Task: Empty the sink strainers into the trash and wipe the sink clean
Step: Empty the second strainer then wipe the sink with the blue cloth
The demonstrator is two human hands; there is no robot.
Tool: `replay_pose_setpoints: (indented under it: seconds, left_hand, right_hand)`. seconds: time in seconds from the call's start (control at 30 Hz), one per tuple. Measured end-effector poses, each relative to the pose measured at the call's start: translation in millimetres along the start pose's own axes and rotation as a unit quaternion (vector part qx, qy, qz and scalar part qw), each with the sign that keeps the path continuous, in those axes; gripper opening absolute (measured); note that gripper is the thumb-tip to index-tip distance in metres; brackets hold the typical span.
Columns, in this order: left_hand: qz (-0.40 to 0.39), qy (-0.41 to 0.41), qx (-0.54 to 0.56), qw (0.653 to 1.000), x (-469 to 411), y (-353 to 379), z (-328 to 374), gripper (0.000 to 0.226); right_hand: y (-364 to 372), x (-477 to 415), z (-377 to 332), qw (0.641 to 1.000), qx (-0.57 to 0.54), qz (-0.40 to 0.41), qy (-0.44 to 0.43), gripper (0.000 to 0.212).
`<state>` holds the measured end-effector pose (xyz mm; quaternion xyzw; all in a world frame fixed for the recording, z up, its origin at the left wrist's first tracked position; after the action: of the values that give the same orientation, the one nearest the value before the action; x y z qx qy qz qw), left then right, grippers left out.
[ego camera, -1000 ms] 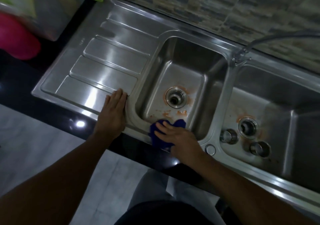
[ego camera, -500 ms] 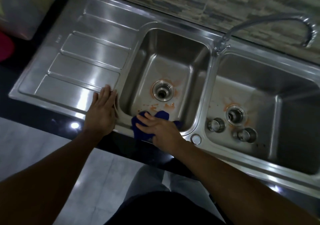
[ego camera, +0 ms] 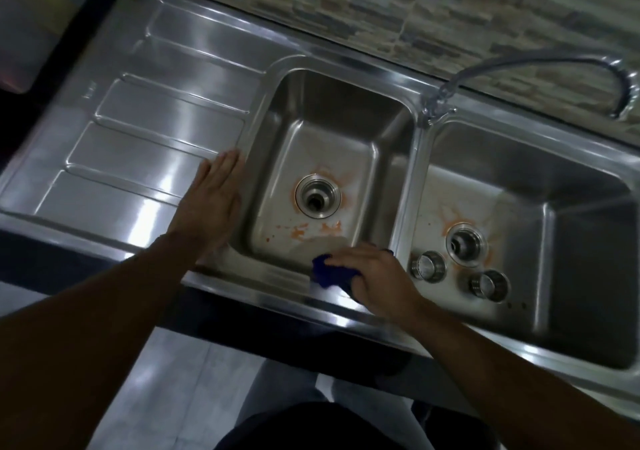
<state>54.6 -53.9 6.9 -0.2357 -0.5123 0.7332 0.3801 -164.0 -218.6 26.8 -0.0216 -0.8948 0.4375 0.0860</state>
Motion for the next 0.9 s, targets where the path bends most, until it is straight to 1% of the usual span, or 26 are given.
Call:
replay_pose_setpoints:
  seconds: [0.07, 0.13, 0.2, 0.27, 0.33, 0.4, 0.47, 0.53, 0.57, 0.6, 0.63, 0.67, 0.7, 0.73, 0.77, 0.8, 0.83, 0.87, 0.9]
  left_hand:
    - [0.003, 0.007, -0.002, 1.000, -24, 0, -4, 0.059]
    - [0.004, 0.004, -0.004, 1.000, -51, -1, -9, 0.059]
    - [0.009, -0.005, -0.010, 1.000, -74, -1, -15, 0.059]
    - [0.015, -0.019, -0.027, 0.999, -87, 1, -22, 0.061]
    - [0.021, -0.028, -0.041, 0.999, -92, 3, -27, 0.061]
    - [0.022, -0.027, -0.046, 0.998, -92, 4, -28, 0.062]
    - [0.021, -0.032, -0.053, 0.998, -92, 3, -29, 0.063]
    - [0.020, -0.035, -0.058, 0.997, -94, 3, -29, 0.064]
    - [0.020, -0.034, -0.059, 0.998, -94, 3, -29, 0.065]
    - [0.020, -0.032, -0.059, 0.998, -95, 4, -28, 0.065]
    - [0.022, -0.032, -0.058, 0.998, -95, 4, -28, 0.064]
    - [0.028, -0.032, -0.057, 0.997, -95, 5, -28, 0.062]
    - [0.036, -0.033, -0.056, 0.997, -95, 4, -29, 0.060]
    - [0.043, -0.033, -0.057, 0.997, -96, 4, -29, 0.059]
    - [0.049, -0.032, -0.059, 0.997, -96, 4, -29, 0.058]
    - [0.054, -0.031, -0.062, 0.996, -96, 4, -29, 0.058]
    - [0.058, -0.030, -0.065, 0.996, -96, 5, -29, 0.057]
    - [0.060, -0.029, -0.069, 0.995, -97, 5, -29, 0.057]
    - [0.062, -0.027, -0.073, 0.995, -97, 5, -29, 0.057]
  right_hand:
    - [-2, -28, 15, 0.993, -0.028, 0.027, 0.108, 0.052]
    - [-2, -54, 33, 0.974, -0.065, 0.042, 0.213, 0.049]
    - [-3, -75, 54, 0.943, -0.112, 0.069, 0.305, 0.048]
    - [-4, -93, 76, 0.909, -0.151, 0.103, 0.374, 0.047]
    - [-10, -112, 94, 0.888, -0.151, 0.142, 0.410, 0.041]
    - [-19, -129, 109, 0.872, -0.124, 0.192, 0.432, 0.035]
    - [-24, -146, 126, 0.843, -0.111, 0.241, 0.467, 0.037]
    - [-20, -163, 142, 0.810, -0.126, 0.279, 0.499, 0.041]
    - [-14, -173, 148, 0.804, -0.138, 0.289, 0.501, 0.044]
    - [-5, -184, 151, 0.812, -0.150, 0.286, 0.486, 0.048]
    - [5, -197, 151, 0.834, -0.158, 0.269, 0.456, 0.052]
    - [18, -210, 150, 0.863, -0.158, 0.236, 0.417, 0.058]
    - [32, -220, 150, 0.896, -0.126, 0.190, 0.382, 0.063]
    - [43, -228, 152, 0.923, -0.049, 0.140, 0.356, 0.067]
    - [52, -231, 155, 0.935, 0.054, 0.099, 0.337, 0.067]
    - [58, -232, 159, 0.933, 0.147, 0.073, 0.321, 0.066]
    - [62, -232, 162, 0.924, 0.209, 0.060, 0.314, 0.065]
    - [66, -231, 162, 0.919, 0.238, 0.056, 0.309, 0.064]
    - [70, -232, 160, 0.920, 0.243, 0.061, 0.302, 0.062]
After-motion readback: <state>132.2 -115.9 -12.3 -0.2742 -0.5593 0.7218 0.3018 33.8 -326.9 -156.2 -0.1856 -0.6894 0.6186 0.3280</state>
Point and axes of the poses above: each hand's wrist, its own x-axis away from the middle knuckle, its own y-axis out of the palm, z = x × y, the point moved 7 cm from there along -x, towards the middle knuckle, and after that the axes turned 1 degree about x, right-handed, at the moved point
